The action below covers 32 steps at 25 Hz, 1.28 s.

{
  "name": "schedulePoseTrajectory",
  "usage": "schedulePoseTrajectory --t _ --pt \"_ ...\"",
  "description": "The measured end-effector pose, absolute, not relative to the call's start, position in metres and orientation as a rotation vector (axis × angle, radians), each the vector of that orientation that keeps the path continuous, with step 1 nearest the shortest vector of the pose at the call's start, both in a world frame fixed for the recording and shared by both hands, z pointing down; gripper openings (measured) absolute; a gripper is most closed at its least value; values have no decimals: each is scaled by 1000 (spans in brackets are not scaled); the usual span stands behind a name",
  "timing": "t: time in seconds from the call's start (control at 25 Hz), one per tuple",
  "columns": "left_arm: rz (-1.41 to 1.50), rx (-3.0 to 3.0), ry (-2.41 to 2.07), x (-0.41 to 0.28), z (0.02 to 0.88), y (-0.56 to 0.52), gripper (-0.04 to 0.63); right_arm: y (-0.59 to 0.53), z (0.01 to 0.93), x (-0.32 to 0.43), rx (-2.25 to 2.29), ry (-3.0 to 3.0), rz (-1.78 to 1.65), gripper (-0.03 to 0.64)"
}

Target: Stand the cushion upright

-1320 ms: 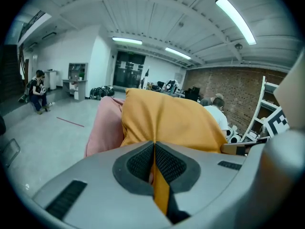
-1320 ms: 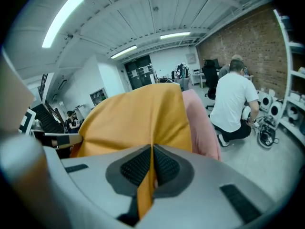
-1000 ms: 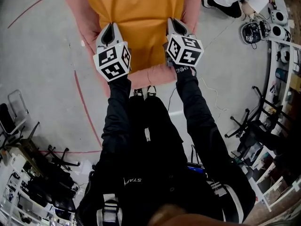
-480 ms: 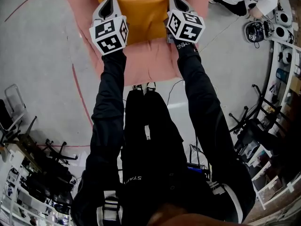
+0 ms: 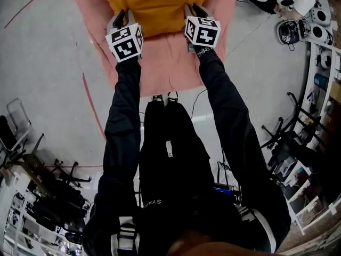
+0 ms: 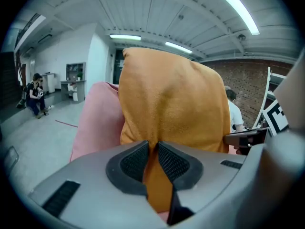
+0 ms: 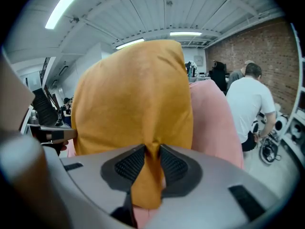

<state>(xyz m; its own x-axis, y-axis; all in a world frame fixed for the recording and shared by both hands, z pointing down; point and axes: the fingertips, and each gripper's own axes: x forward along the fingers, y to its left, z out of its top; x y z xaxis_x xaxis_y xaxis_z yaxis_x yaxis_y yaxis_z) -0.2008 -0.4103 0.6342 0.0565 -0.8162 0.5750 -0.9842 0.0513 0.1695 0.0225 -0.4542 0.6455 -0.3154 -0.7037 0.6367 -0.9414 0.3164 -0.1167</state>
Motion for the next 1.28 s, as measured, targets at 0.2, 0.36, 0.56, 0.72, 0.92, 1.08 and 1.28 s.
schedulePoseTrajectory --t 0.2,0.36,0.56,0.72,0.92,1.08,1.28 --pt "409 1794 -1803 -205 612 -393 77 -435 615 44 1506 -2098 689 123" --pt "351 1820 -1825 -198 566 -363 75 -396 571 50 1522 -2139 683 85" --pt "256 1878 -1826 -172 502 -318 29 -341 507 36 1490 -2219 646 35" --pt "177 1914 -1837 -154 443 -272 3 -296 442 14 1466 -2342 627 15" --pt "140 1965 -1786 -130 400 -220 2 -240 389 2 1442 -2436 626 14" --pt "136 2008 -1761 -120 361 -190 0 -205 350 2 1458 -2469 588 14" --pt "52 2134 -1747 -92 286 -177 0 -185 285 11 1475 -2549 460 14"
